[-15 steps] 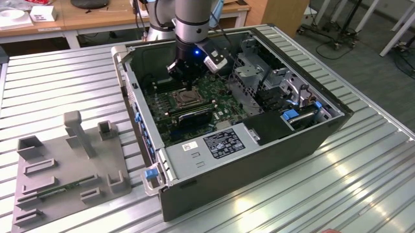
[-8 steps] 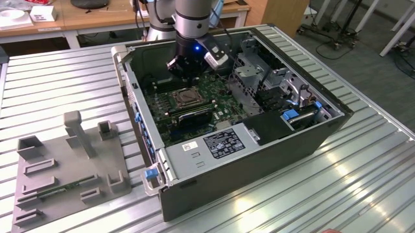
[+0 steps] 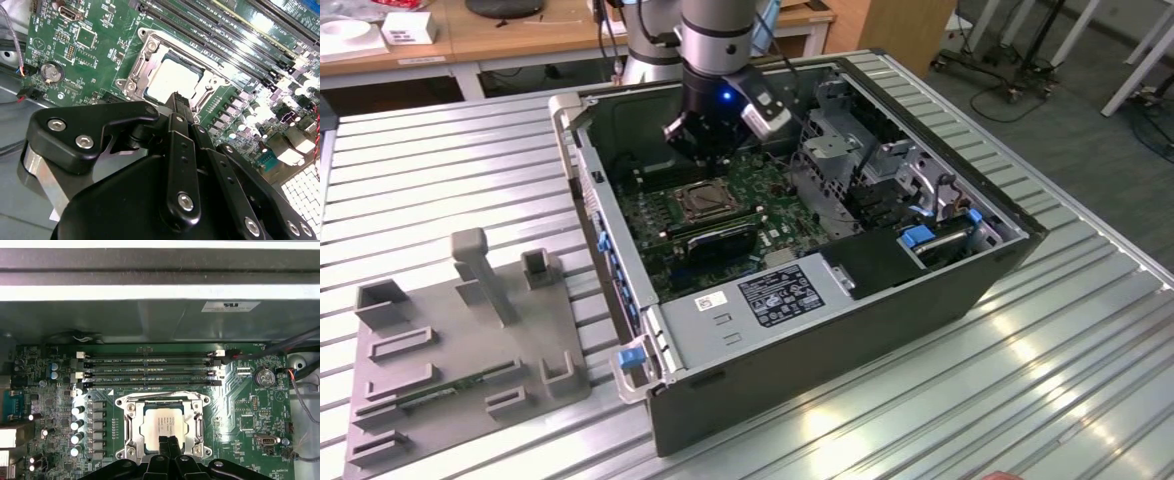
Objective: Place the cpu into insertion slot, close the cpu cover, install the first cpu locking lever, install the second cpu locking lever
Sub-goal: 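Install the second cpu locking lever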
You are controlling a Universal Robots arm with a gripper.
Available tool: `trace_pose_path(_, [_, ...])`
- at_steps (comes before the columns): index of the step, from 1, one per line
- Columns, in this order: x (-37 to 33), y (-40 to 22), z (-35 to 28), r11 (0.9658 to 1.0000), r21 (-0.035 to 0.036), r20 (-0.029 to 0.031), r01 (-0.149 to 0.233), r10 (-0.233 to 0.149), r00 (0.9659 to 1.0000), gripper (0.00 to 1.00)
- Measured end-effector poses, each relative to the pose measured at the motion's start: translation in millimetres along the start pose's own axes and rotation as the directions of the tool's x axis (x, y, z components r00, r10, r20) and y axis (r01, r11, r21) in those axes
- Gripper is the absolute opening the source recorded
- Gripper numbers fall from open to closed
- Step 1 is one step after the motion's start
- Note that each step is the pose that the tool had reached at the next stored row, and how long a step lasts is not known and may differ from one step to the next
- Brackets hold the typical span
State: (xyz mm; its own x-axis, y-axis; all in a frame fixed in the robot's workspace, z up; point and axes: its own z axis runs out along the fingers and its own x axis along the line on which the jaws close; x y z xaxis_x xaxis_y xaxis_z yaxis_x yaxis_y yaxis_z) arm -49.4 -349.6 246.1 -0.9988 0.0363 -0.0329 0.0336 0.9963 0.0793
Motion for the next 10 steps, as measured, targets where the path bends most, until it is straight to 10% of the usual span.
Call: trace_pose_path(10, [-0.6,-17.4,-1.3,1.0,-0.0001,0.0001,0.0,0.0,1.0,0.11])
